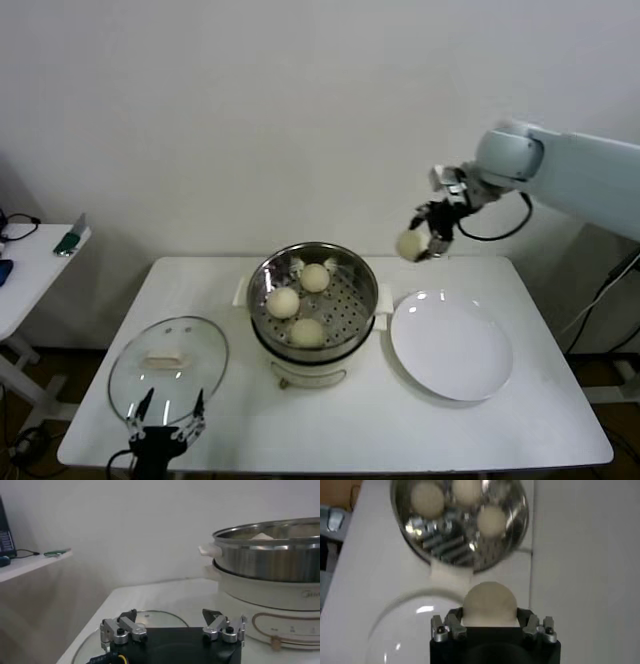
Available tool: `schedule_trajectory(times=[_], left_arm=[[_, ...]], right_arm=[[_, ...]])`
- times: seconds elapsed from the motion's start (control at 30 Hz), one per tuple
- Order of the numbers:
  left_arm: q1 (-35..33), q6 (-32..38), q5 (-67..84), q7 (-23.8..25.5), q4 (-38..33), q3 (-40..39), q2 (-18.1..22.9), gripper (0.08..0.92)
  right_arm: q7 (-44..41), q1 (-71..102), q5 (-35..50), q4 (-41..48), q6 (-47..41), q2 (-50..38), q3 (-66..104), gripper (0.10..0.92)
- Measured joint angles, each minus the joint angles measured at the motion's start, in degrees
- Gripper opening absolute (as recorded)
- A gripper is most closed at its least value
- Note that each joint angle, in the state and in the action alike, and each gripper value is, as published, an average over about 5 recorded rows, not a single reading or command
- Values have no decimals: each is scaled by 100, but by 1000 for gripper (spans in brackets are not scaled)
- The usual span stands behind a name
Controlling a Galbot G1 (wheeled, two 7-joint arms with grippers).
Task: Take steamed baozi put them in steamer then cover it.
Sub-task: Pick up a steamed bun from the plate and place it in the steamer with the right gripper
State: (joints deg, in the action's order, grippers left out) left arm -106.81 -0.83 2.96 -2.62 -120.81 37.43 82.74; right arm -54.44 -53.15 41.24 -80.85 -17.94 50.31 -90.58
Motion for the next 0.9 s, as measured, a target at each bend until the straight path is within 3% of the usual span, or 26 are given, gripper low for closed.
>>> schedule_trajectory(times=[0.33, 0.9], left_arm=[[54, -26, -1, 0, -39, 72, 17, 823], [146, -15, 25, -16, 38, 109, 21, 823]], right_arm=[[598, 250, 399, -427, -519, 750, -58, 704], [1008, 1280, -85, 145, -768, 1438, -126, 704]])
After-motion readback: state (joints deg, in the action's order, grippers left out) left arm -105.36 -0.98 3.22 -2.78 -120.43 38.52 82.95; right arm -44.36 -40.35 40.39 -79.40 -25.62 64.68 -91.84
